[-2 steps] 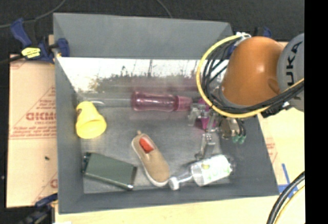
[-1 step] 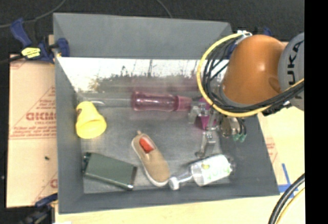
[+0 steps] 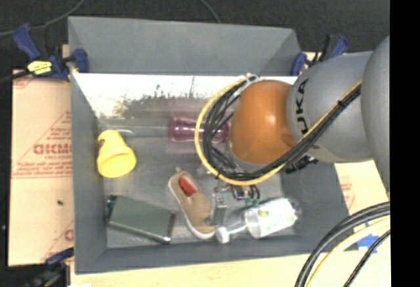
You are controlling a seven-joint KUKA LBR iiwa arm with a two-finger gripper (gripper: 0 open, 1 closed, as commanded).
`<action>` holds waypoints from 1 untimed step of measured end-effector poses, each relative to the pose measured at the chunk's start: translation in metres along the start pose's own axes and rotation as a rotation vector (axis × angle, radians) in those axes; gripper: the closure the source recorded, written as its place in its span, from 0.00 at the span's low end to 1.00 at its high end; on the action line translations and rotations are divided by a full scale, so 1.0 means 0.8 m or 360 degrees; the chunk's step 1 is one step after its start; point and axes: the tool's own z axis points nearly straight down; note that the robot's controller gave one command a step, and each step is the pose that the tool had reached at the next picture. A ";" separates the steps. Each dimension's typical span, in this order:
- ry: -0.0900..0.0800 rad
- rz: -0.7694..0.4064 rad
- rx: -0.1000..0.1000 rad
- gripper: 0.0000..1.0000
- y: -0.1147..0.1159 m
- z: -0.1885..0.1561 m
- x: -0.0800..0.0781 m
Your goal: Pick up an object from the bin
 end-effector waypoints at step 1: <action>-0.0014 -0.0104 0.0009 0.00 -0.109 -0.125 0.036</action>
Offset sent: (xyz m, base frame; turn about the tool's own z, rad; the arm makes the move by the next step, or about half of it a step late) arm 0.0282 -0.0362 -0.0632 0.0069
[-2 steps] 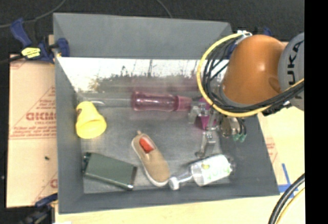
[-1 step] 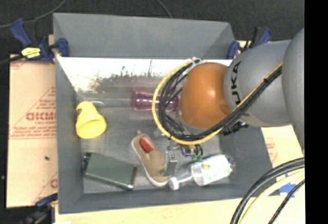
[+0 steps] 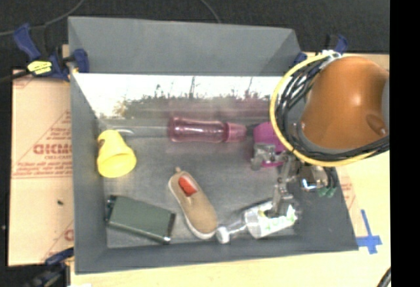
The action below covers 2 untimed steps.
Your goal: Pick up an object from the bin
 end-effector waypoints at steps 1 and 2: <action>-0.0010 0.0051 -0.0006 0.00 0.021 0.083 -0.038; -0.0001 0.0280 -0.0003 0.00 0.003 0.099 -0.021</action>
Offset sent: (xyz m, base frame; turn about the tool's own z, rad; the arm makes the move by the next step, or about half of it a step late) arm 0.0098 -0.0065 -0.0654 0.2294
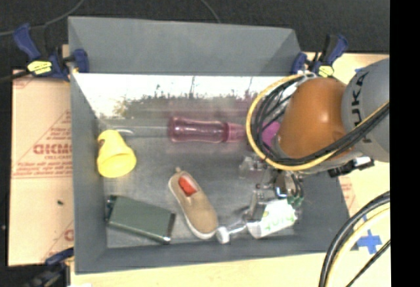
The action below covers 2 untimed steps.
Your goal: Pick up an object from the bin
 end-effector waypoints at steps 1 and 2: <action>-0.0010 -0.0528 -0.0002 0.00 0.010 0.050 0.014; 0.0001 -0.0837 0.0000 0.00 -0.011 0.092 0.007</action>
Offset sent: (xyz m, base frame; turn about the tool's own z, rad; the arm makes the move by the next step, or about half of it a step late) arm -0.0069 -0.0072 -0.0734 -0.5284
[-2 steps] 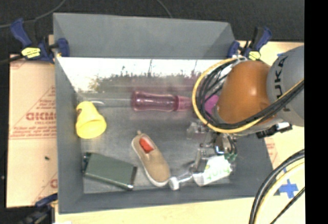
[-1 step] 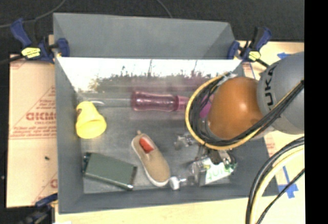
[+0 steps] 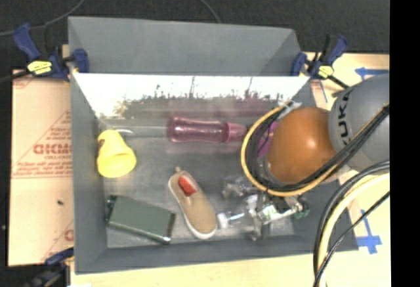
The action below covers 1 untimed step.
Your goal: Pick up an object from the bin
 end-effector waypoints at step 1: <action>-0.0013 -0.0356 0.0005 0.00 0.012 0.012 -0.006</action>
Offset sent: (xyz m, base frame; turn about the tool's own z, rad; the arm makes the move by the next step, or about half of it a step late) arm -0.0116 0.0155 -0.0106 0.0741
